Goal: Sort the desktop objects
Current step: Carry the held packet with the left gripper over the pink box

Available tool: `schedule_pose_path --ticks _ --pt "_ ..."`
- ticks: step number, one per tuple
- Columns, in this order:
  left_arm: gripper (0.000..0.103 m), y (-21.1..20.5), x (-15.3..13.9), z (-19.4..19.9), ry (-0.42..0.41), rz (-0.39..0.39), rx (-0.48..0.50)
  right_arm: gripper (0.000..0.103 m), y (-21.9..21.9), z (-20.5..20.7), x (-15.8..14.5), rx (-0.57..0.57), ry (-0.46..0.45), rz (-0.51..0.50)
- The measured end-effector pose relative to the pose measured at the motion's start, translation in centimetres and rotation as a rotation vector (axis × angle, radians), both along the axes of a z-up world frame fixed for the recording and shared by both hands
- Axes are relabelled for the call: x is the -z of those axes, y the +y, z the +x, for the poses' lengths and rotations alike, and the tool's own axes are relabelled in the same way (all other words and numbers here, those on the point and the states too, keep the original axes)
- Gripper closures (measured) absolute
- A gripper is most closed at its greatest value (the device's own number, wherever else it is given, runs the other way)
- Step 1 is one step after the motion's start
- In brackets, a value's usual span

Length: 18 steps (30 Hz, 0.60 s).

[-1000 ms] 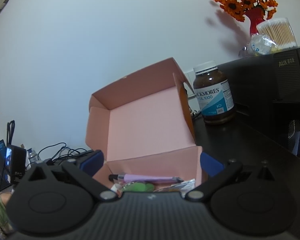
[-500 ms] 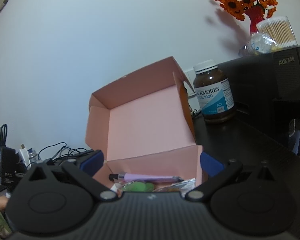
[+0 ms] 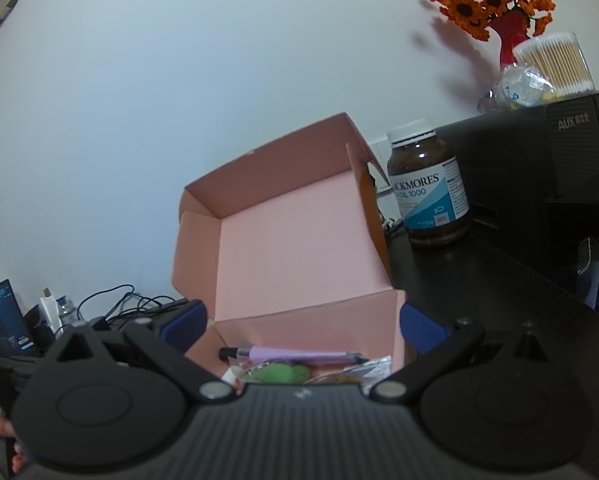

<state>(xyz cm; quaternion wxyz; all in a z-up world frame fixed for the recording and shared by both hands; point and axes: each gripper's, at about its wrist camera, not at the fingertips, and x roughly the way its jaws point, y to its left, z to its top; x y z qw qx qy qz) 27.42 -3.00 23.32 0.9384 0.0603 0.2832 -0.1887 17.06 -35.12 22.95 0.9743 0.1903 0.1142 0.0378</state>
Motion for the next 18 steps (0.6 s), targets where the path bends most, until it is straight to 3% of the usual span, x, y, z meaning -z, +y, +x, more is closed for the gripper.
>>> schedule_pose_path --ticks 18 --pt "0.089 -0.2 -1.7 -2.8 -0.077 -0.046 0.029 0.001 -0.3 0.1 0.1 -0.007 0.0 0.009"
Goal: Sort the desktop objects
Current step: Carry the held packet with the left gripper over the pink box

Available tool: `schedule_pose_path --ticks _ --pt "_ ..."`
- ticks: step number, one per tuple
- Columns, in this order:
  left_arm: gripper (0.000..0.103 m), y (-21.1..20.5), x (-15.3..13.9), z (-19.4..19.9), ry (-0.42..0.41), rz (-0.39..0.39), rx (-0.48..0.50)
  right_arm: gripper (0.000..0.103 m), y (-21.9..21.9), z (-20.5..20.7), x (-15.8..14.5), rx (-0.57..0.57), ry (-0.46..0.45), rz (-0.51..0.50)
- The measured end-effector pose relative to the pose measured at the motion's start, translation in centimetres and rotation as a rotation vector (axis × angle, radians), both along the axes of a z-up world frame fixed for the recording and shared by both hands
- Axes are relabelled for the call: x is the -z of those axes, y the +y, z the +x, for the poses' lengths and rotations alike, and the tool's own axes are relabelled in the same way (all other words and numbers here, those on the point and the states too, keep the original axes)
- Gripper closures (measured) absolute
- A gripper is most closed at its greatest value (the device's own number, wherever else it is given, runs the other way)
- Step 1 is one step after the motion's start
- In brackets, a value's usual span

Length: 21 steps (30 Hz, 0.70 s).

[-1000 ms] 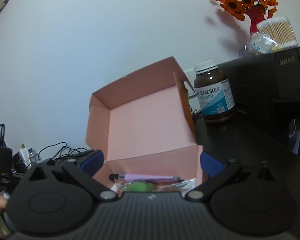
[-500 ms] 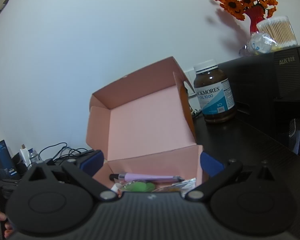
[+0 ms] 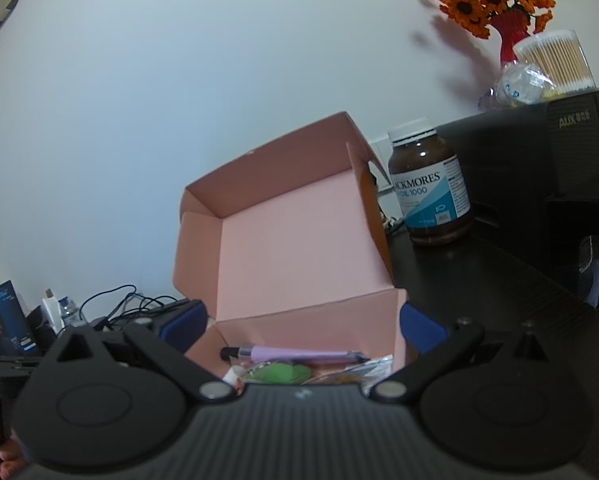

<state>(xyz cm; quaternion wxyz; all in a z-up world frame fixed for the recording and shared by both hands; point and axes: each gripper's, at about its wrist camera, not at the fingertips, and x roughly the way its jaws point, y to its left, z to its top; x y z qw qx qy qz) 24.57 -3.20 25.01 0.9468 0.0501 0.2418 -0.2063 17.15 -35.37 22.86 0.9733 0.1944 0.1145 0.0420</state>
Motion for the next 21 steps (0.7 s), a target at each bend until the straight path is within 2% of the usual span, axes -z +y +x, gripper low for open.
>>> schedule_pose_path --ticks 11,21 --pt "0.089 -2.5 -2.4 -1.7 -0.055 -0.044 0.042 0.001 -0.3 -0.1 0.0 0.005 -0.003 0.016" --pt "0.089 -4.4 -3.0 -2.1 -0.064 -0.041 0.045 0.001 -0.2 -0.4 0.0 0.016 -0.012 0.012"
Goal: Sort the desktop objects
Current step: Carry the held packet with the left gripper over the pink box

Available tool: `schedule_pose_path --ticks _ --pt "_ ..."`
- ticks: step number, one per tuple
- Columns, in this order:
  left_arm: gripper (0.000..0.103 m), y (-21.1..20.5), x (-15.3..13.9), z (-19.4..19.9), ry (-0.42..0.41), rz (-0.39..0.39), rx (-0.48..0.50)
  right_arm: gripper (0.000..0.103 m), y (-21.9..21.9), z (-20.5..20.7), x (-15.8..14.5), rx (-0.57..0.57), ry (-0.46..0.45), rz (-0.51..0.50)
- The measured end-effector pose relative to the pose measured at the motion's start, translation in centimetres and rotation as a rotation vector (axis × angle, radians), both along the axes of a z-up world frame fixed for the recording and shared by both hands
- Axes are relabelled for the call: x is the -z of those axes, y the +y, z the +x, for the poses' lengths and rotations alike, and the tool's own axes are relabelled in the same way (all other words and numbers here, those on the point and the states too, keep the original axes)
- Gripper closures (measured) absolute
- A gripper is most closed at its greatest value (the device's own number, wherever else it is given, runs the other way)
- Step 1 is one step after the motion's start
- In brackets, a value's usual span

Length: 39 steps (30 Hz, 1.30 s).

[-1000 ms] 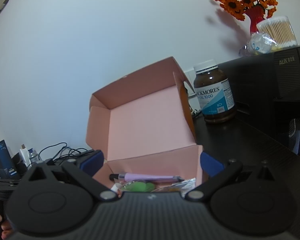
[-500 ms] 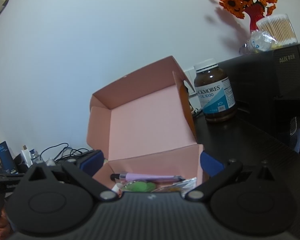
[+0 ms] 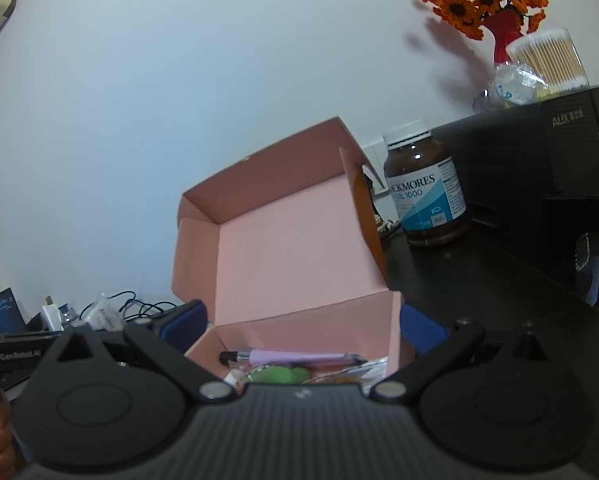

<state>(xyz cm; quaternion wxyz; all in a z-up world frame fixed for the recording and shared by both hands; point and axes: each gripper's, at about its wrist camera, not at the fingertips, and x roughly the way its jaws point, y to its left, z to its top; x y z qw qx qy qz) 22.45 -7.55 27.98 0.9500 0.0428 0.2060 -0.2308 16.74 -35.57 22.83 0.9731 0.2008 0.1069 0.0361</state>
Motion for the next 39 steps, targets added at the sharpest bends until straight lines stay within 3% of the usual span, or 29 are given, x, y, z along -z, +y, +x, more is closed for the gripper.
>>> schedule_pose_path --ticks 10,19,30,39 --pt "0.088 -1.7 -0.2 -0.5 -0.016 0.018 -0.023 0.001 -0.5 -0.6 -0.1 0.043 -0.019 0.019" --pt "0.088 -2.5 -0.5 -0.5 -0.002 0.031 -0.037 0.001 -0.6 0.1 0.0 0.053 0.03 0.016" --pt "0.088 -4.7 -1.7 -1.8 -0.014 0.034 0.032 0.001 -1.0 0.2 0.0 0.097 0.085 -0.023" --pt "0.088 -8.7 -0.4 -1.7 0.033 0.033 0.123 0.001 -3.3 -0.4 0.6 0.151 0.063 0.11"
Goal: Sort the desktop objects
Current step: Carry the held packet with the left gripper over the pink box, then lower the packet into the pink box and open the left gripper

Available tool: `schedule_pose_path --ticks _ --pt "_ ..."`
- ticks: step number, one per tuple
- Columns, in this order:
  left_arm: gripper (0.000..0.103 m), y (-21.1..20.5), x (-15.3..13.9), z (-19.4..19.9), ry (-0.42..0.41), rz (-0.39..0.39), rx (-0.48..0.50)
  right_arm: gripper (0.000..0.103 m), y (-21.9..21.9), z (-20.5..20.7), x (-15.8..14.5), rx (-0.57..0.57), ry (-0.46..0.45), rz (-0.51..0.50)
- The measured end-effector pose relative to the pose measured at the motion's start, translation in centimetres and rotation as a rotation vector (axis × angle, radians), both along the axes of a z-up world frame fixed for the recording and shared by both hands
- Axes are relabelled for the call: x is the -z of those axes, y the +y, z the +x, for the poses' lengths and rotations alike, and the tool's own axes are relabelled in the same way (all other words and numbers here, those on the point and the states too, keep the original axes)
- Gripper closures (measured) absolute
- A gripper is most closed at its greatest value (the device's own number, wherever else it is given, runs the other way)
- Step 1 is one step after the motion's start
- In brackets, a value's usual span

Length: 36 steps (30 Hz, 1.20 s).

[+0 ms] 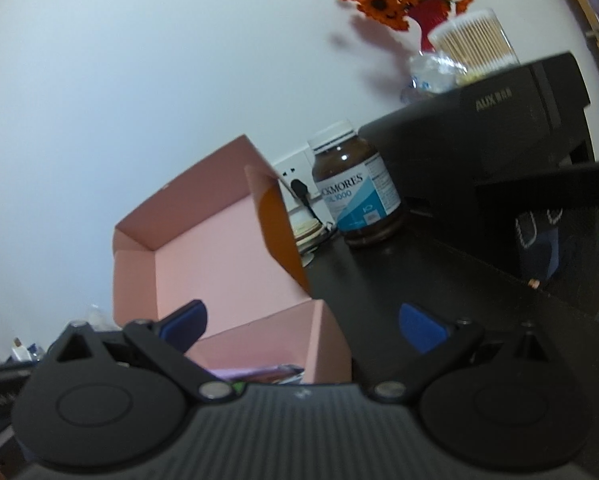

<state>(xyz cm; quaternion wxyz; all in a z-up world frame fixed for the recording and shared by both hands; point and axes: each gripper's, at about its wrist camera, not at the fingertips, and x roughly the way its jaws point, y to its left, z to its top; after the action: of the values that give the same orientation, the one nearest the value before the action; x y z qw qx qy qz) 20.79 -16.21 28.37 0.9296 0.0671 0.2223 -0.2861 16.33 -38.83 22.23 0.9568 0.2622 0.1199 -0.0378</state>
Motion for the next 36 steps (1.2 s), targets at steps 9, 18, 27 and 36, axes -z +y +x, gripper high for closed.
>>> schedule_pose_path --ticks 9,18,27,36 --pt "0.087 -2.1 1.7 0.9 0.041 0.074 -0.05 0.001 -0.3 0.4 0.3 -0.04 0.009 0.039" --pt "0.085 -2.7 2.7 1.3 0.069 0.133 -0.08 0.001 -0.4 0.6 0.4 -0.057 0.017 0.056" --pt "0.084 -2.9 3.7 1.9 0.107 0.172 -0.086 0.001 -0.3 0.5 0.4 -0.055 0.019 0.059" --pt "0.081 -3.4 3.7 2.2 0.127 0.205 -0.092 0.001 -0.3 0.6 0.5 -0.059 0.017 0.061"
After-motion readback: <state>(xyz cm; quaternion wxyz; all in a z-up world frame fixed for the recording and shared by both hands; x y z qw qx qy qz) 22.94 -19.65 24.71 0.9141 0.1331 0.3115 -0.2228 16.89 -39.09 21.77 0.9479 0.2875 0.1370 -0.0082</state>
